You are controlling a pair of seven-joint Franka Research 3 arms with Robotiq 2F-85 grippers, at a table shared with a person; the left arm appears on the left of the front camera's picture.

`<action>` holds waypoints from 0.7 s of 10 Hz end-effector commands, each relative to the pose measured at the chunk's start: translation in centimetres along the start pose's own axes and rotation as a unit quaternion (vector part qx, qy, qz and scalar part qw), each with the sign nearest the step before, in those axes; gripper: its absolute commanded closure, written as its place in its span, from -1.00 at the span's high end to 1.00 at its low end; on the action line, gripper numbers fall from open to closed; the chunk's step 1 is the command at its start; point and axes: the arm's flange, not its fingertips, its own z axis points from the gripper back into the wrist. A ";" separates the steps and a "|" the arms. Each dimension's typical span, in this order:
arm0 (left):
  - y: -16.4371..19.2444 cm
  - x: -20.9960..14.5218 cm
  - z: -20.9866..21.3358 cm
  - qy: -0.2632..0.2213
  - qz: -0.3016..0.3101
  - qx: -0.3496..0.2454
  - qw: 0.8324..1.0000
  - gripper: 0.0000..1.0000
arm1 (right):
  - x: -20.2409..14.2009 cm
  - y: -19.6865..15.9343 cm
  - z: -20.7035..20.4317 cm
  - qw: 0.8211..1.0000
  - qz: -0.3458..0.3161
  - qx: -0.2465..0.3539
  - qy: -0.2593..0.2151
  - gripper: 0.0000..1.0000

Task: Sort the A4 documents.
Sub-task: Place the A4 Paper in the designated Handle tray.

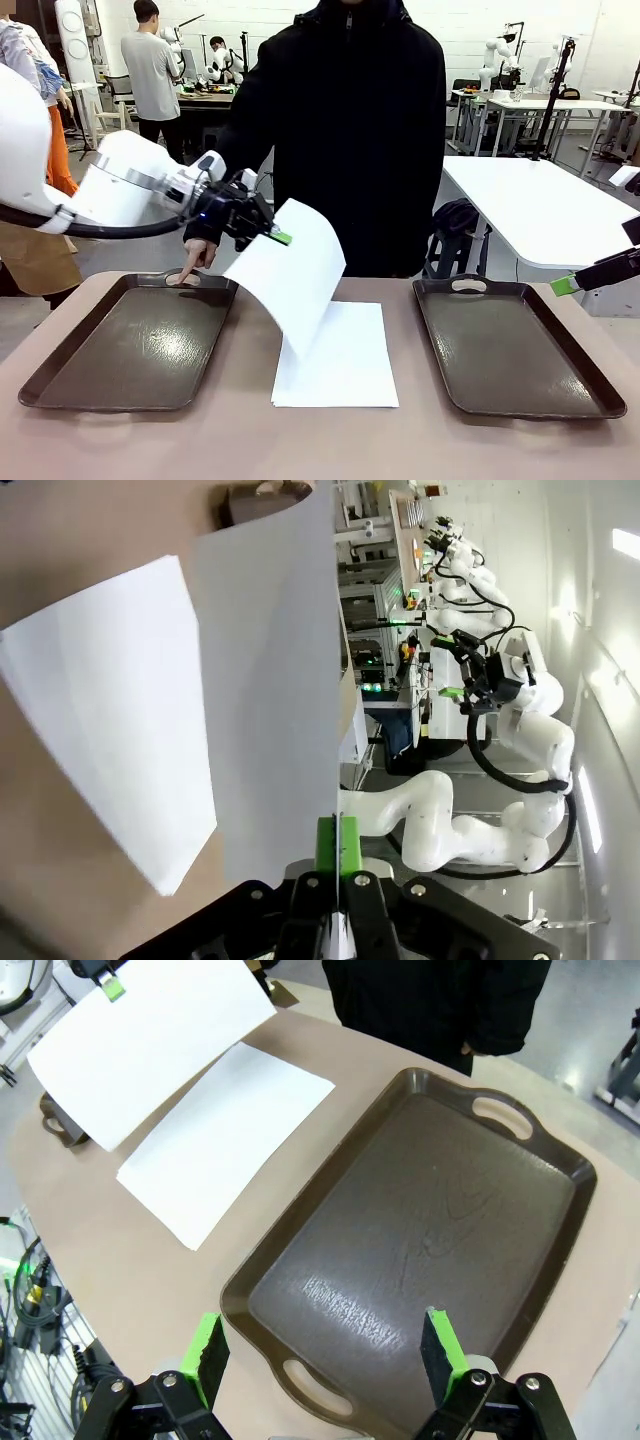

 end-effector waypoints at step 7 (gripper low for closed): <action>2.0 -8.9 8.3 -0.101 0.097 0.047 0.989 -0.98 | -0.1 -0.1 -0.2 1.000 -0.001 0.008 -0.003 1.00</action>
